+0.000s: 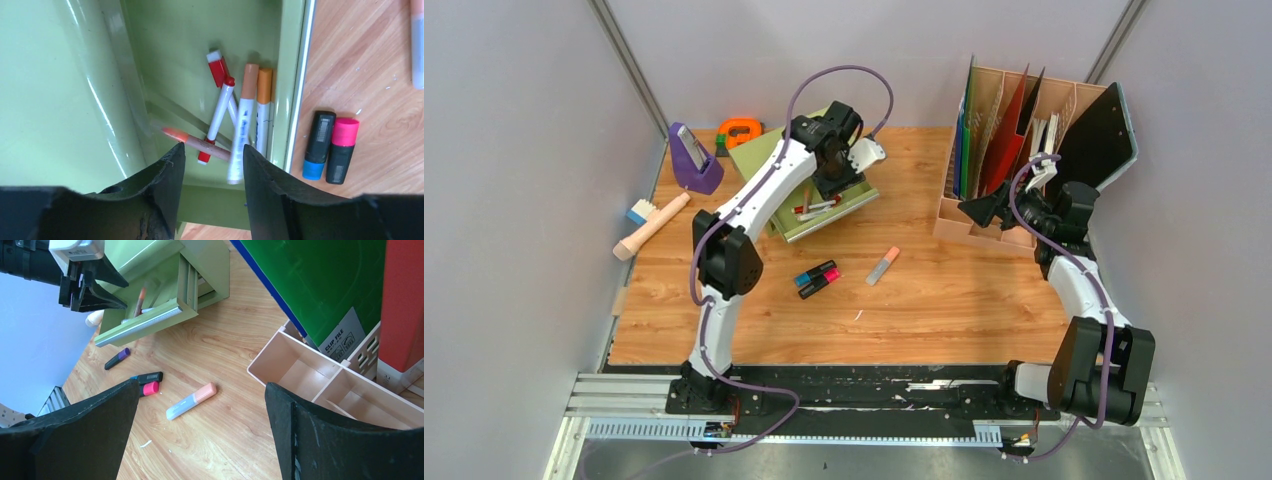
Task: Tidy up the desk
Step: Place the stationery in the drawer.
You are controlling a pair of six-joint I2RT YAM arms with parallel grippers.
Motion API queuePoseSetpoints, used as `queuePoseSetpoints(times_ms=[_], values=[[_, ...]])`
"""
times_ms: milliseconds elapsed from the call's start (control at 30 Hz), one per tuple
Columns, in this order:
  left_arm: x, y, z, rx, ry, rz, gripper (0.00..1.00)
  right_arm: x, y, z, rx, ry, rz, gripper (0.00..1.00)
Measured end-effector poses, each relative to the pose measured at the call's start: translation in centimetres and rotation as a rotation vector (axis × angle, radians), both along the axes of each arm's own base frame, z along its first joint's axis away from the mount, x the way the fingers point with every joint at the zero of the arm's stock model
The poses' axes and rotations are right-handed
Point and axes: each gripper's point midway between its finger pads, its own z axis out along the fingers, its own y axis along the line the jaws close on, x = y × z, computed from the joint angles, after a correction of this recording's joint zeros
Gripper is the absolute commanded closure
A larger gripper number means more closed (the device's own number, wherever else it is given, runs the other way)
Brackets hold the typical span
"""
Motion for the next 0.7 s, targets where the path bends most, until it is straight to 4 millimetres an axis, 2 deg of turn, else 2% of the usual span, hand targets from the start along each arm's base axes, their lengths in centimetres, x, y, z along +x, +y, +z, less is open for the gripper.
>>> queuePoseSetpoints(times_ms=[100, 200, 367, 500, 700], values=[[-0.1, -0.3, 0.5, -0.033, -0.012, 0.016, 0.42, 0.0, 0.0, 0.0, 0.0, -0.001, 0.0, 0.01], [-1.2, -0.7, 1.1, -0.077, -0.001, 0.016, 0.41, 0.0, 0.0, 0.0, 0.0, -0.002, 0.0, 0.01], [-4.6, -2.5, 2.6, -0.185, 0.032, -0.053, 0.41, 0.0, 0.0, 0.0, -0.001, -0.002, 0.0, 0.01], [-7.9, -4.8, 3.3, -0.278, 0.081, -0.147, 0.41, 0.0, 0.0, 0.0, -0.001, -0.003, 0.0, 0.01], [-10.8, -7.9, 2.2, -0.352, 0.167, -0.245, 0.4, 0.0, 0.0, 0.0, -0.001, -0.003, 0.0, 0.01]])
